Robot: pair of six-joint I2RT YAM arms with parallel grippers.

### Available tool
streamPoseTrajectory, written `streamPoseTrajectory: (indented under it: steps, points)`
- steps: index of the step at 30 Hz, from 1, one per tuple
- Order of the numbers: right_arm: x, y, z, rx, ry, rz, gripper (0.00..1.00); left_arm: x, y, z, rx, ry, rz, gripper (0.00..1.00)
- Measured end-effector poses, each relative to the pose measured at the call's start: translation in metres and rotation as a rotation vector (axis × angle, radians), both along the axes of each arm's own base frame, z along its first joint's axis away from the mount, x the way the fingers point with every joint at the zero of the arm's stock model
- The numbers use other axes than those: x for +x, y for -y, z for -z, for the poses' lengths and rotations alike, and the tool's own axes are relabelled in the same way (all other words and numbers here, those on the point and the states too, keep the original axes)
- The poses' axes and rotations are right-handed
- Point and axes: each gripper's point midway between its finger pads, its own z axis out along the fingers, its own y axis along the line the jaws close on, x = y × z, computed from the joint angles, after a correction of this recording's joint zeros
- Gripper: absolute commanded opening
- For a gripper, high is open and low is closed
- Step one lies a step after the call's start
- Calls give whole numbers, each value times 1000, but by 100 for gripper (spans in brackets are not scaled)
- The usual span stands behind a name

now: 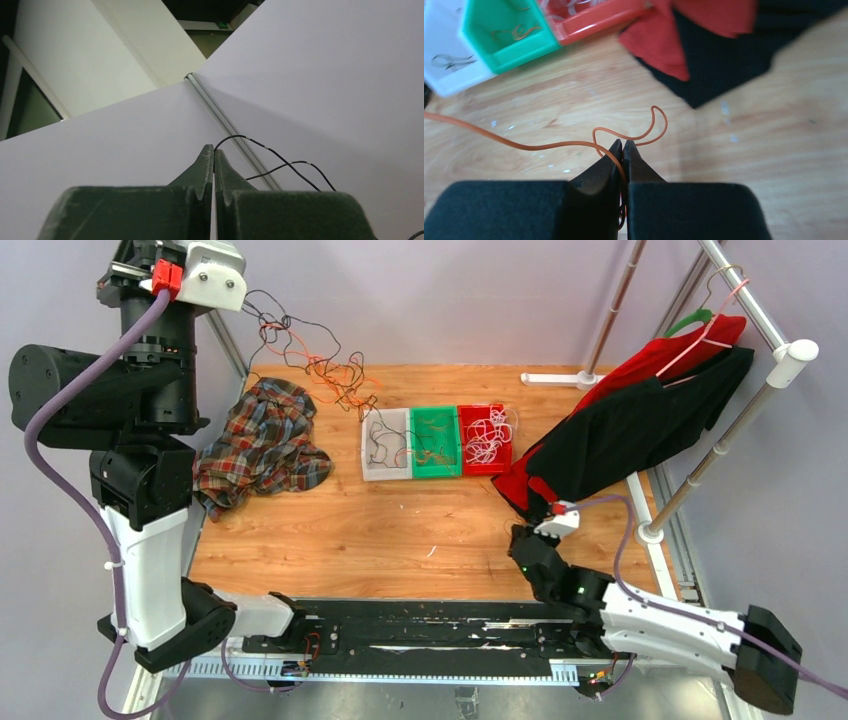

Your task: Untangle the cables

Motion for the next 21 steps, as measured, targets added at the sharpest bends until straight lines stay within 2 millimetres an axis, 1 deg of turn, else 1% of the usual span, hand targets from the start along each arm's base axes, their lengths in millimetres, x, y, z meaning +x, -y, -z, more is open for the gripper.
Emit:
streamPoseTrajectory:
  steps: [3,5,9,11,13,15,16,17,19,21]
  points:
    - [-6,34,11,17,-31,104,1,-4,-8,-9,-1,33,-49,0]
    - [-9,49,17,8,-42,144,1,-8,-12,-14,-4,51,-71,1]
    - [-11,65,19,-38,-51,185,1,-13,-17,-17,5,69,-100,0]
    - [-12,75,20,-72,-62,213,1,-14,-20,-16,4,67,-117,1]
    - [-10,78,17,-98,-55,210,1,-14,-19,-11,8,51,-111,0]
    - [-7,75,11,-117,-40,182,1,-7,-14,6,33,0,-96,1]
    - [-5,70,6,-123,-28,157,1,-2,-10,22,54,-40,-85,1]
    - [-2,64,0,-128,-15,126,1,6,-4,45,84,-98,-66,1]
    - [5,46,-19,-130,23,50,1,19,6,89,129,-205,-32,0]
    - [15,22,-51,-115,80,-35,1,29,15,138,154,-312,3,0]
